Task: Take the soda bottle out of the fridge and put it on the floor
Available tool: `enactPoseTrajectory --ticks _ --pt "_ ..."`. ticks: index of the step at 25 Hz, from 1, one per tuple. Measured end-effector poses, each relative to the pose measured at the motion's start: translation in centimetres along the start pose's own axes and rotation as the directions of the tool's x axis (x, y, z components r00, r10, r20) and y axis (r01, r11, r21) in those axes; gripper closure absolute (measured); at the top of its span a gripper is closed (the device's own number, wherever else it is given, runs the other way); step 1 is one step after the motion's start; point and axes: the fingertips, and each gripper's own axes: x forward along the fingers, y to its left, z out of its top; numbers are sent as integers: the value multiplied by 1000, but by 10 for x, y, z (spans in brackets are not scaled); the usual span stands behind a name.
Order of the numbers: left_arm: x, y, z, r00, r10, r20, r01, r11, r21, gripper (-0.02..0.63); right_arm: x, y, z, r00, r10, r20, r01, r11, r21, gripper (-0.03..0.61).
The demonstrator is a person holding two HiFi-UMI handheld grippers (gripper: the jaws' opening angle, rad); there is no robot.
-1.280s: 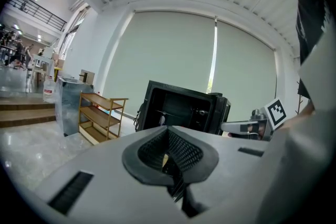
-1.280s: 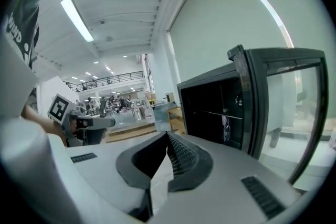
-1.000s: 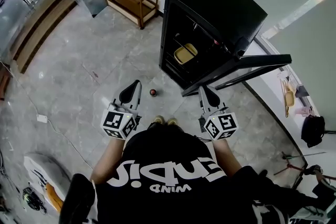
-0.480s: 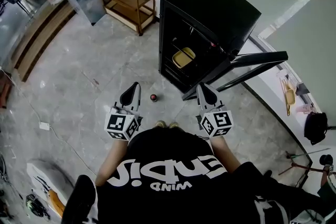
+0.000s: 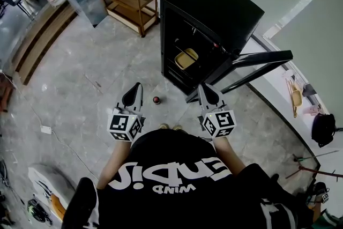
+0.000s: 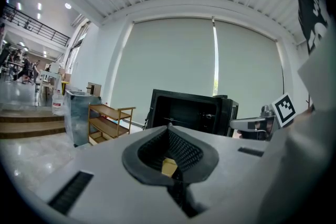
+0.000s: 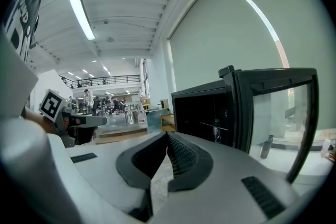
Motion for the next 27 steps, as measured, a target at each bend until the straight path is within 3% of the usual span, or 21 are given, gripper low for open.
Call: enactPoseTrajectory --ticks 27 --pt "7 -3 -10 1000 24 -3 -24 999 -29 606 4 -3 -1 1000 18 3 -18 1000 18 555"
